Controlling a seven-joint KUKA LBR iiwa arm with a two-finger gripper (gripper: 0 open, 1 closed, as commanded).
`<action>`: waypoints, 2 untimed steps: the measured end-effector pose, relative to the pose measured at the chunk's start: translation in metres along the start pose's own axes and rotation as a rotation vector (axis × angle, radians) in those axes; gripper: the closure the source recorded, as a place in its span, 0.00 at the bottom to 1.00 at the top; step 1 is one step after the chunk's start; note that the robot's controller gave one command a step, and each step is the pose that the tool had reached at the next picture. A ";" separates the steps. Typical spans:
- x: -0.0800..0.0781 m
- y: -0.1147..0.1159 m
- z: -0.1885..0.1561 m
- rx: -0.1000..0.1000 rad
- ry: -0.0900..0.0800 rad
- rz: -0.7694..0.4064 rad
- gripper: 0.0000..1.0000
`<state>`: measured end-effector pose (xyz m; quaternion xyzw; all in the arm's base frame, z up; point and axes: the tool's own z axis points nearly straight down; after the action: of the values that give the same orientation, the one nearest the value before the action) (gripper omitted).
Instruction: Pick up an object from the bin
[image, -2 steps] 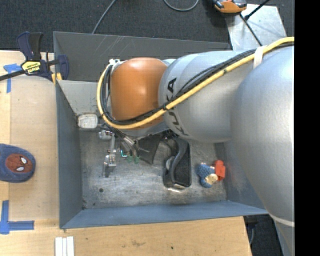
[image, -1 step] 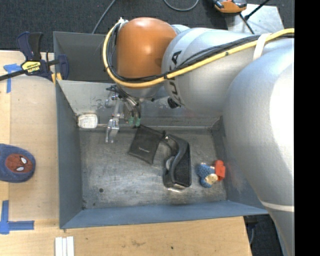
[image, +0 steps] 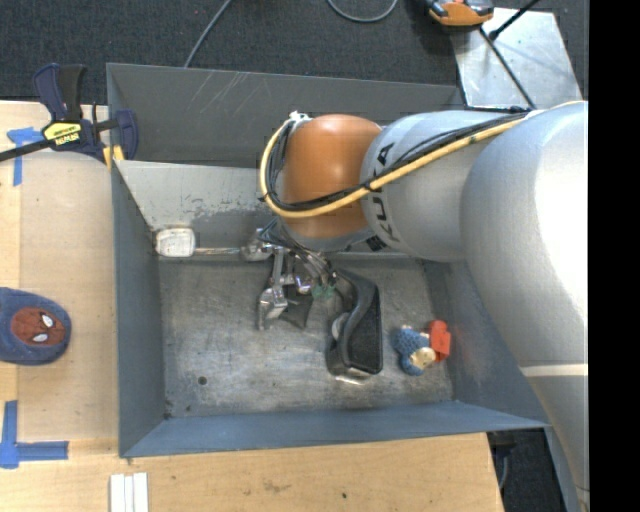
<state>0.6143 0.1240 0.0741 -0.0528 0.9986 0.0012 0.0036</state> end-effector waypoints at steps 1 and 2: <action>0.015 -0.079 -0.001 0.001 -0.005 0.000 0.00; 0.011 -0.077 -0.005 0.001 -0.020 -0.002 1.00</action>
Offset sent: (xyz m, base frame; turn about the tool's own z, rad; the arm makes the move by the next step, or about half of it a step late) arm -0.0107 -0.0779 -0.0041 -0.0049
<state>0.6117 0.0465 0.0787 -0.0538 0.9985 0.0013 0.0137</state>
